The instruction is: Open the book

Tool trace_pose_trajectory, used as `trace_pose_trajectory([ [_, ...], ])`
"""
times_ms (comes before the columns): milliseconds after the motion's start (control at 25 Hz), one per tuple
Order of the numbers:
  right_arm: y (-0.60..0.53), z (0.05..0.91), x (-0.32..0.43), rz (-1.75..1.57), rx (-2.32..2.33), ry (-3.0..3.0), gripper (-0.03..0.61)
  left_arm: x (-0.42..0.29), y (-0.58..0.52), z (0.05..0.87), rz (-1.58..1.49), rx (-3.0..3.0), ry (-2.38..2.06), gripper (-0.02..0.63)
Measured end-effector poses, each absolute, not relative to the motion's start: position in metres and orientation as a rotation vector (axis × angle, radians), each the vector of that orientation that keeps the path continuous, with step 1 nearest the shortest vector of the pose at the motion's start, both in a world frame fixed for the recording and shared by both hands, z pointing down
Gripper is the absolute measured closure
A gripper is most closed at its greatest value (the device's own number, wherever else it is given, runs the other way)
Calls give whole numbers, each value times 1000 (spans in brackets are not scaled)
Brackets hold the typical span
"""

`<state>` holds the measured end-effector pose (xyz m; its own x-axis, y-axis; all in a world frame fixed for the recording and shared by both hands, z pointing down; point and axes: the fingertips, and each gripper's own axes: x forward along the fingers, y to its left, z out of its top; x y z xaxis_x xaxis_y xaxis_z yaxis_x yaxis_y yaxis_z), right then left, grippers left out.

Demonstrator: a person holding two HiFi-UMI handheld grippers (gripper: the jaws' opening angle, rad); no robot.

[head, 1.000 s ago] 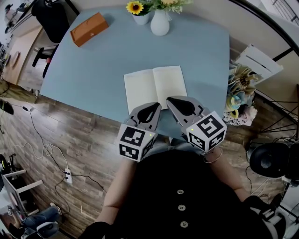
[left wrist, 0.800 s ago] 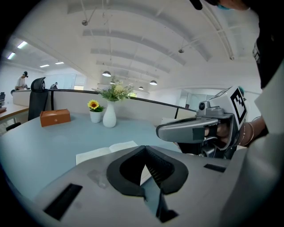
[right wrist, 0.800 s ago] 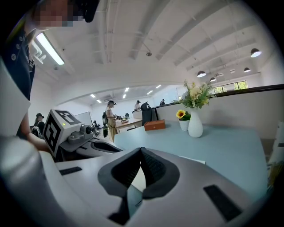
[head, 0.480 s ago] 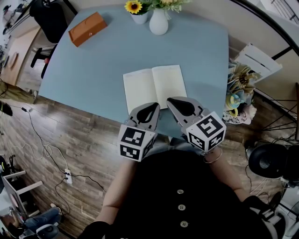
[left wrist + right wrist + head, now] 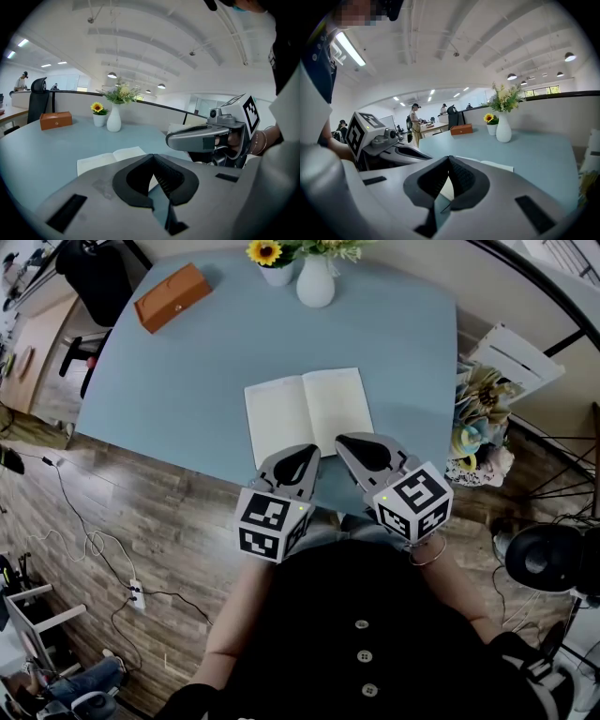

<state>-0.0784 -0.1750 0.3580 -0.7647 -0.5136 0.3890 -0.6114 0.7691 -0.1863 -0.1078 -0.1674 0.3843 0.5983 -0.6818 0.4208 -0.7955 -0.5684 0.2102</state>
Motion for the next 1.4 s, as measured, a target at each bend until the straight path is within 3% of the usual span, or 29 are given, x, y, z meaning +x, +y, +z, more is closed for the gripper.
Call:
trace_pose_trajectory([
  [1400,-174,364,-71,448,877,-2635,575,-102,-169,387,408,2437,-1177,601],
])
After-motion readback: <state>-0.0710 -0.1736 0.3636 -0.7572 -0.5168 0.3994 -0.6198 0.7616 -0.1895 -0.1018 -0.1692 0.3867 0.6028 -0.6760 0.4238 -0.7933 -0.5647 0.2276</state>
